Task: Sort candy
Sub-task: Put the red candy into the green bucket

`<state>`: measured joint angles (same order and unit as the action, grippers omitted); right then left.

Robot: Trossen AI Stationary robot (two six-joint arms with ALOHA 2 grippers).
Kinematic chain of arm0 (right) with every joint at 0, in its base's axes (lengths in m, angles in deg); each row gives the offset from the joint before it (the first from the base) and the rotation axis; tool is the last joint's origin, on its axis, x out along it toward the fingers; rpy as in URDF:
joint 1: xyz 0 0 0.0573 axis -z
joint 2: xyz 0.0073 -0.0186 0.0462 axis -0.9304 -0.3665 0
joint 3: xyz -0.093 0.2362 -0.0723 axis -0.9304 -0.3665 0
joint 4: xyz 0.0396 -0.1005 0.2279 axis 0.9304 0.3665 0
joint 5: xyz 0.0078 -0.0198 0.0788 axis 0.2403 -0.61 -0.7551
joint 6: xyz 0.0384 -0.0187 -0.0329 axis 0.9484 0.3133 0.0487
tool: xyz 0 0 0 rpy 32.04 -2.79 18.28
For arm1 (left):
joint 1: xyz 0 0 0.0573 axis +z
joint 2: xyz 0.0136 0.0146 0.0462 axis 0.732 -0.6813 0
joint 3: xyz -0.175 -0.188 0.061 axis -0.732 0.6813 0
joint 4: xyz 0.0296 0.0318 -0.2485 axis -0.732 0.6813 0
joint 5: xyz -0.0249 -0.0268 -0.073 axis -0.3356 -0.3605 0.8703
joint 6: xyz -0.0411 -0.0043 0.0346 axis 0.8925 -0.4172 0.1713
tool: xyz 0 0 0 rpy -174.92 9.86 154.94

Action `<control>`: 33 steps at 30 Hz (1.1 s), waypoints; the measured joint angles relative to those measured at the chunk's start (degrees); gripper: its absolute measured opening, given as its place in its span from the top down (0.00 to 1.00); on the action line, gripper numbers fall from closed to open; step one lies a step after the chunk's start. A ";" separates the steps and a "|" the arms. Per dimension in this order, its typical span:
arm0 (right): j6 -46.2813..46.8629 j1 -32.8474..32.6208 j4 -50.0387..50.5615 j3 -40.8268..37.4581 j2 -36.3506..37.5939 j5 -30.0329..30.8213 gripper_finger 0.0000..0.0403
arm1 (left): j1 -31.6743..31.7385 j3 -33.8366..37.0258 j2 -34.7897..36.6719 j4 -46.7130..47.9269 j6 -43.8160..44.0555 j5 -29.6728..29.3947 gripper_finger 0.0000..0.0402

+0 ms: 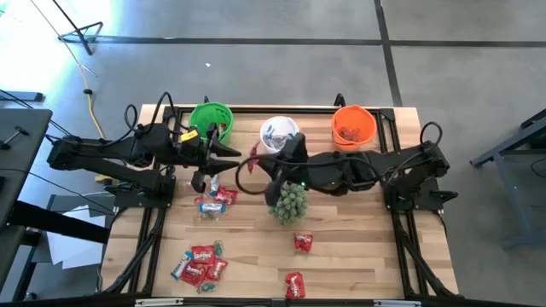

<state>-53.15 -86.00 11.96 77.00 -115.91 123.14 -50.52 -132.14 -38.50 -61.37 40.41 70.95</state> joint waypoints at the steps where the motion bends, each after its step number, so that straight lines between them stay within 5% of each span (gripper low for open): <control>1: -1.39 0.00 -1.43 0.00 0.00 -1.06 1.00 | 0.00 0.00 0.00 -0.02 0.00 0.00 0.72; 7: -7.11 -0.15 -7.41 0.02 0.00 -8.74 1.00 | 0.00 0.00 0.00 -0.43 1.34 0.83 0.72; 17: -11.80 -0.15 -7.18 0.00 0.00 -13.04 1.00 | 0.02 0.04 -2.26 -18.80 13.89 21.86 0.72; 33: -21.99 -2.62 -7.15 0.02 0.16 -19.21 1.00 | 0.10 0.04 -5.60 -19.34 14.97 22.58 0.72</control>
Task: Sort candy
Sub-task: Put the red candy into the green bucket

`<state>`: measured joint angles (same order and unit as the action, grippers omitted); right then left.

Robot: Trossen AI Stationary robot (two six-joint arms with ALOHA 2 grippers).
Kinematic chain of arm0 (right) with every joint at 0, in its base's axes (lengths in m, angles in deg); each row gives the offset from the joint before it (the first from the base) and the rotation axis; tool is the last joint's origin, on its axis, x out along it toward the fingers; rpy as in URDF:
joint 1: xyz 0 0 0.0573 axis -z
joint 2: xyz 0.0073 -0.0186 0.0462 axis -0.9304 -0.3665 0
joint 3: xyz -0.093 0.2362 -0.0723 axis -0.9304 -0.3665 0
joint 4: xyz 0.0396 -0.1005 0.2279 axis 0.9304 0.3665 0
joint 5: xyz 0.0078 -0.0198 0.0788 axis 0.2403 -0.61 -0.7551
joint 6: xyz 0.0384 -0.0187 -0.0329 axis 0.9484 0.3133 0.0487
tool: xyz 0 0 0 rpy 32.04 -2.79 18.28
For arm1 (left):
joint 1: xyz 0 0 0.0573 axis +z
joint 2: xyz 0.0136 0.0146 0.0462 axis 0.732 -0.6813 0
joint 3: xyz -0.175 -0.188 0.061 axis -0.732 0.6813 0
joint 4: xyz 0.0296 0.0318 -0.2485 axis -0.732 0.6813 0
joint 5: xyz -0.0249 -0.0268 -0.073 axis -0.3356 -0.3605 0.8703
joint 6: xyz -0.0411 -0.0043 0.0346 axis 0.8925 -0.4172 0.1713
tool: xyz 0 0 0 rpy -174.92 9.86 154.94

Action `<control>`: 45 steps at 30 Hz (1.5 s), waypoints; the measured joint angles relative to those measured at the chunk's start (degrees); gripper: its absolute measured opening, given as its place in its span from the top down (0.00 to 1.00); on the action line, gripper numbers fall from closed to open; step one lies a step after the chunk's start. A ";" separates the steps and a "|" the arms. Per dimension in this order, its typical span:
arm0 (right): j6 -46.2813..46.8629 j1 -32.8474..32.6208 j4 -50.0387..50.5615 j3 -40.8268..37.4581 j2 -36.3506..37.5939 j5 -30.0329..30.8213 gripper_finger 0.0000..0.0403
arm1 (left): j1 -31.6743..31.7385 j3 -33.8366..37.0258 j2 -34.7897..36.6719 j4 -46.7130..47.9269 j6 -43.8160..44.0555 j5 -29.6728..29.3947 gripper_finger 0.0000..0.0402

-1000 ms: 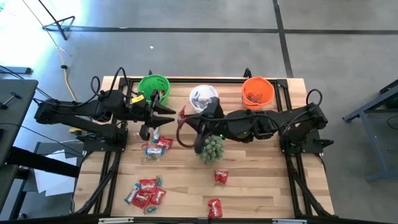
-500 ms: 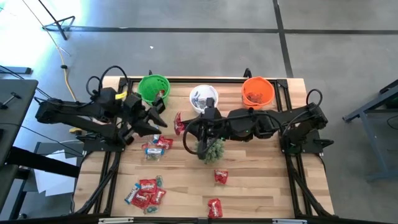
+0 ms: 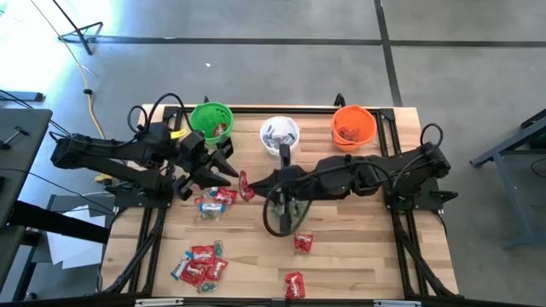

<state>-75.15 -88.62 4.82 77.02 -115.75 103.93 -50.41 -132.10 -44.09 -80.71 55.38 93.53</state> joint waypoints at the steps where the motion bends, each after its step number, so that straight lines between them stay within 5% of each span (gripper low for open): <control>1: -0.26 -0.20 -0.12 0.00 0.08 0.23 1.00 | 0.01 0.00 0.00 -0.01 0.00 0.00 0.72; 45: 0.77 4.14 -3.27 -0.37 -2.39 -3.58 1.00 | -0.06 0.00 -0.35 -2.95 1.64 -2.34 0.72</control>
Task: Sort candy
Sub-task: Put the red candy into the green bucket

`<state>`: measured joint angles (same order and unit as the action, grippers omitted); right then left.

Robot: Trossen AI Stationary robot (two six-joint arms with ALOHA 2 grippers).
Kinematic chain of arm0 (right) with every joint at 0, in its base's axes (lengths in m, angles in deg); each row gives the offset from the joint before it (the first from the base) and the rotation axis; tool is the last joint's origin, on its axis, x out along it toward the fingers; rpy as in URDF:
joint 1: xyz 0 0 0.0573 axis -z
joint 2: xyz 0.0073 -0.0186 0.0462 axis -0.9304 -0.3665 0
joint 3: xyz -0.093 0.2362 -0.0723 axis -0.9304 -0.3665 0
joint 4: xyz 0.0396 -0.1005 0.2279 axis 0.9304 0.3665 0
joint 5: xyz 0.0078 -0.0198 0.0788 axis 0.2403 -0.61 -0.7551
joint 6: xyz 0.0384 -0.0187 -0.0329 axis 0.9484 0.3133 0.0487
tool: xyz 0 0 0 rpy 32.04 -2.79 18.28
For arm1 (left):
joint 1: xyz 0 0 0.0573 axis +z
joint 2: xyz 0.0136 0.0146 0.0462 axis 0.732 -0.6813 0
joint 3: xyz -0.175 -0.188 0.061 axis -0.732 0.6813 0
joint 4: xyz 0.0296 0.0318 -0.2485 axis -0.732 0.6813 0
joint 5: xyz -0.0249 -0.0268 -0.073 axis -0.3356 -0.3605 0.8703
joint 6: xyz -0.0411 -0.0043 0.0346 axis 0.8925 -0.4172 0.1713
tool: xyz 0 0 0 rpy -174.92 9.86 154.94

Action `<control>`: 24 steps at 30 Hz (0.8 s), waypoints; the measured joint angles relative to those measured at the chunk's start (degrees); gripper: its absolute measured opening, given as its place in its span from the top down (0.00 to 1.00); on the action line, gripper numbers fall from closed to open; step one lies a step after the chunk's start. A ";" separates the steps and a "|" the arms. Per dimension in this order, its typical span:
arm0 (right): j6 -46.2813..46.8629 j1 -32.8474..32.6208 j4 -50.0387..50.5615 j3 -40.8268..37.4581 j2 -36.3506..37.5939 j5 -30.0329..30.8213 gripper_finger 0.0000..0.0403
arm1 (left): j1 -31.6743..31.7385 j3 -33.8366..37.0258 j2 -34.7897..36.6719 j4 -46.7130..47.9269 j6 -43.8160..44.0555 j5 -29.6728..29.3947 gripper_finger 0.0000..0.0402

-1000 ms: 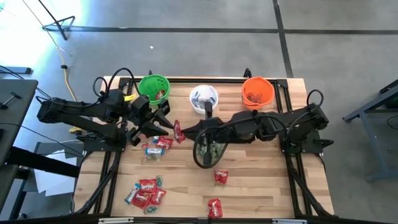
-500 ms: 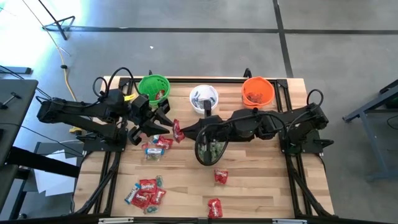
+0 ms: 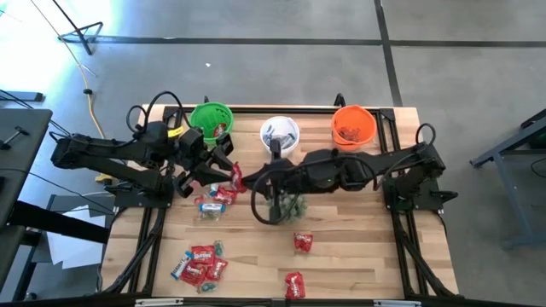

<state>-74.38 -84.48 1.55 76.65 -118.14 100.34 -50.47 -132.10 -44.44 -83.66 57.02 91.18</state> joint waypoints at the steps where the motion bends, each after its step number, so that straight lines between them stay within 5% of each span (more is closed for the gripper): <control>1: 0.00 0.13 0.00 0.00 0.00 -0.10 1.00 | 0.00 0.00 0.00 0.00 0.04 -0.02 0.72; 9: -0.02 0.19 -0.27 0.02 -0.09 1.43 1.00 | -0.04 0.00 0.00 0.02 -0.03 0.35 0.75; 18: 0.11 0.21 -0.11 0.02 -0.11 3.79 1.00 | -0.04 0.00 -0.04 0.14 -0.04 2.97 0.97; 24: 1.49 0.21 -0.07 0.02 -0.13 4.01 1.00 | -0.04 0.00 -0.04 0.16 -0.03 3.06 0.97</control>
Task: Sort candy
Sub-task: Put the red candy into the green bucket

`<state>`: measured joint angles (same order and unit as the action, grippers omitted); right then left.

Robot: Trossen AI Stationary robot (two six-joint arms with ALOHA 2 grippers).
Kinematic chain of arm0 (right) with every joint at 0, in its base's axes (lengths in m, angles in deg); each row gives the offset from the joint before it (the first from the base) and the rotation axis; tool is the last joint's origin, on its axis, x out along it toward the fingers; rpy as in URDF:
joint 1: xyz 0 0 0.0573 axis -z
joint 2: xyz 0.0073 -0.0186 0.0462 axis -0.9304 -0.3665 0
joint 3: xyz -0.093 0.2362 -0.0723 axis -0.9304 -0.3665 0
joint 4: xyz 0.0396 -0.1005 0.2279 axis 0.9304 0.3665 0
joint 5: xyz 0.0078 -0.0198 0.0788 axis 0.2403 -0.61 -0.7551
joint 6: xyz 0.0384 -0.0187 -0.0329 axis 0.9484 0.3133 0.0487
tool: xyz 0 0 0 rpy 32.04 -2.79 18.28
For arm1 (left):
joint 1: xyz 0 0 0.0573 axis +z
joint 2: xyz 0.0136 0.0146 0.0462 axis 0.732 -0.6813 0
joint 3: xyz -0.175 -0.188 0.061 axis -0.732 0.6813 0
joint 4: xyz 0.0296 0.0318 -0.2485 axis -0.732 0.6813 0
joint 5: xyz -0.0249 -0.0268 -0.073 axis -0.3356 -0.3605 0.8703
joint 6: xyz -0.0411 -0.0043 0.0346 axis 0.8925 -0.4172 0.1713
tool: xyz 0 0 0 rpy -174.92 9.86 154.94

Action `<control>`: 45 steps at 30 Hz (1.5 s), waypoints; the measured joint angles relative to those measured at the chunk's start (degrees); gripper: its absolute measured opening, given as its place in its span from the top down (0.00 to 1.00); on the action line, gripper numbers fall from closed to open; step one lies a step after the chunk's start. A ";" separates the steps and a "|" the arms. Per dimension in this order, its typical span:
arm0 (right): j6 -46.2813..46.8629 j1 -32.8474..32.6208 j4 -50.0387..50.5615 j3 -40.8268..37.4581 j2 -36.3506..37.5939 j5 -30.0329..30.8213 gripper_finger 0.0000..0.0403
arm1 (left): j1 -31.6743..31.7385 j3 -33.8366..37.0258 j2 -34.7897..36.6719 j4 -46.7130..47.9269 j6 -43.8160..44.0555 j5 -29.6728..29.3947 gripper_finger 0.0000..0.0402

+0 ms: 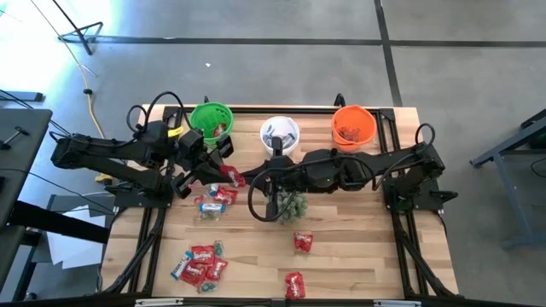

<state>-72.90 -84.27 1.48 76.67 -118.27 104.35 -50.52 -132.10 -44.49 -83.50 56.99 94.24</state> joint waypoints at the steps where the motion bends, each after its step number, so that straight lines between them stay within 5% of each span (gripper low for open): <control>1: 0.00 0.00 0.09 0.00 0.00 0.01 0.99 | 0.00 0.00 0.00 0.03 0.00 0.09 0.98; 13: 4.29 0.09 4.30 0.02 0.57 1.17 0.70 | 0.76 0.00 2.29 4.33 -0.54 0.56 0.99; 19: 11.91 -1.15 14.70 0.02 4.81 7.06 0.62 | 7.41 -0.02 8.90 17.44 -6.60 -0.96 1.00; 27: 25.81 -3.59 27.53 0.02 7.83 13.09 0.62 | 23.63 -0.02 16.44 47.16 -17.44 -30.19 0.99; 30: 29.09 -3.89 30.69 0.02 7.87 13.20 0.62 | 31.04 -0.02 15.34 53.42 -17.74 -34.61 0.98; 38: 36.53 -3.89 40.15 0.02 7.91 12.10 0.62 | 48.41 -0.02 5.33 60.80 -17.17 -24.09 0.96; 45: 37.70 -3.89 45.09 0.02 7.93 6.18 0.62 | 52.00 0.00 -1.57 66.62 -19.58 -19.93 0.85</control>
<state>-35.19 -88.16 46.56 76.69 -110.34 110.53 1.48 -132.10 -46.06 -16.88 37.41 74.31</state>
